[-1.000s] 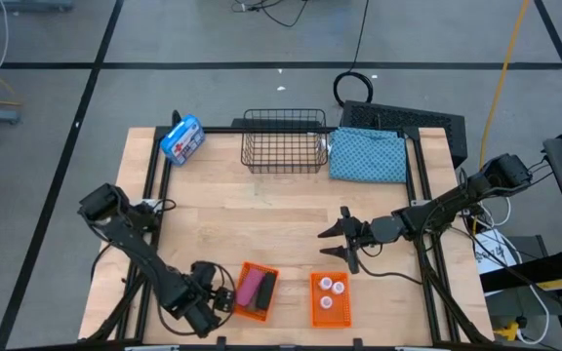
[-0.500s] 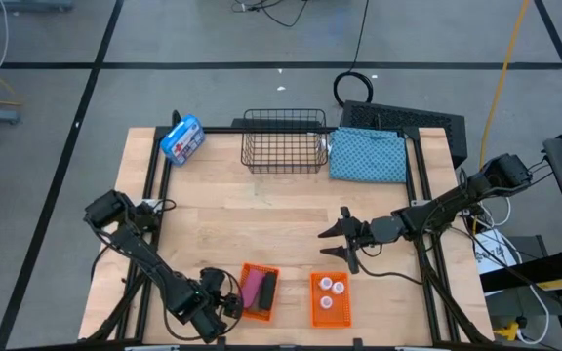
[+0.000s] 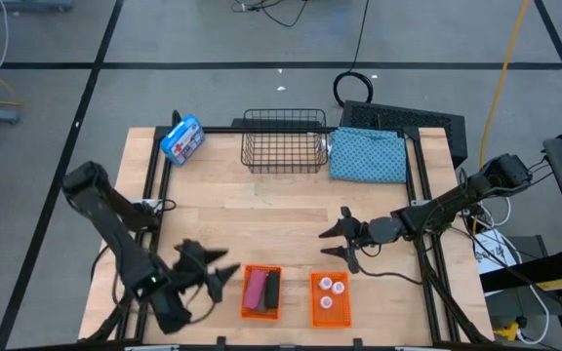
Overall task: Pick & Place Medicine items
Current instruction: Put the blue patient gown into the black wire basket
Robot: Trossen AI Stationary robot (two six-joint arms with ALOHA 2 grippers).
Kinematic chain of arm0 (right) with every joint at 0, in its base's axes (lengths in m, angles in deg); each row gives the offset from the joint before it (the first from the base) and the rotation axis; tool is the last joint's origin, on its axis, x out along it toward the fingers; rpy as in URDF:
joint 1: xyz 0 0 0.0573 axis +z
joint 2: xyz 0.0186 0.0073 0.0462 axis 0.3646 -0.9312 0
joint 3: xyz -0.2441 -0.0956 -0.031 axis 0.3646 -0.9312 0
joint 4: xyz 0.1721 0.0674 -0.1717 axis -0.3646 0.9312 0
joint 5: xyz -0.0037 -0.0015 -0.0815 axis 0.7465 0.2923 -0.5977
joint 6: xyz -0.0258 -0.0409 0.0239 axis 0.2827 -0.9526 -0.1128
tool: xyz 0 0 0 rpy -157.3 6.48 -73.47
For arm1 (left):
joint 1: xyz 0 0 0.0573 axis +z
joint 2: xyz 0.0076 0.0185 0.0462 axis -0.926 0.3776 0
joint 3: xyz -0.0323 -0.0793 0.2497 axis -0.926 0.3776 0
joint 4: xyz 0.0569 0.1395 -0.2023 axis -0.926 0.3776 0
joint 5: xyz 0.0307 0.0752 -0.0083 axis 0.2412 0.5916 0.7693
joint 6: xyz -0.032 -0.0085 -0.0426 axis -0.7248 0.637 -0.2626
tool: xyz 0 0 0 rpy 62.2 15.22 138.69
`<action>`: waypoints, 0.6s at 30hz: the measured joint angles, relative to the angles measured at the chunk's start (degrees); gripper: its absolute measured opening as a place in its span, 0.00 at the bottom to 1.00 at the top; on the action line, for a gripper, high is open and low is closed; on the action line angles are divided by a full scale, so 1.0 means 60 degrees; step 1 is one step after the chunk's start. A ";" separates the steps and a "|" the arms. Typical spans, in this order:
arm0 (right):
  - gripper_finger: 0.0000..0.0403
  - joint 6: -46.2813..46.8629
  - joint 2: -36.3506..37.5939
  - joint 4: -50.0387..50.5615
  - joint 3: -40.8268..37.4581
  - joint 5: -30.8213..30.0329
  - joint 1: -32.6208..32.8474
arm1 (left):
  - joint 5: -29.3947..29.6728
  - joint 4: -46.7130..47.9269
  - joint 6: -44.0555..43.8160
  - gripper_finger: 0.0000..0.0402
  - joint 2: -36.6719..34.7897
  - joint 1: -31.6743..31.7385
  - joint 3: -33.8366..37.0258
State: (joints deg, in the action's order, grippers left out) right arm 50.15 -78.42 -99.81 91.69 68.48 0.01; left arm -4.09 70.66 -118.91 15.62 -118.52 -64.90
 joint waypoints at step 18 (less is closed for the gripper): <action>0.49 -0.4067 0.0000 -0.1763 0.0000 -0.0055 -0.1443 | -0.7357 -0.8743 1.1929 0.75 -0.4207 0.6321 0.5314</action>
State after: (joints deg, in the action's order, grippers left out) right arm 25.74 -78.42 -110.39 91.69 68.15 -8.65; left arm -48.23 18.20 -47.33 -9.63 -80.59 -33.02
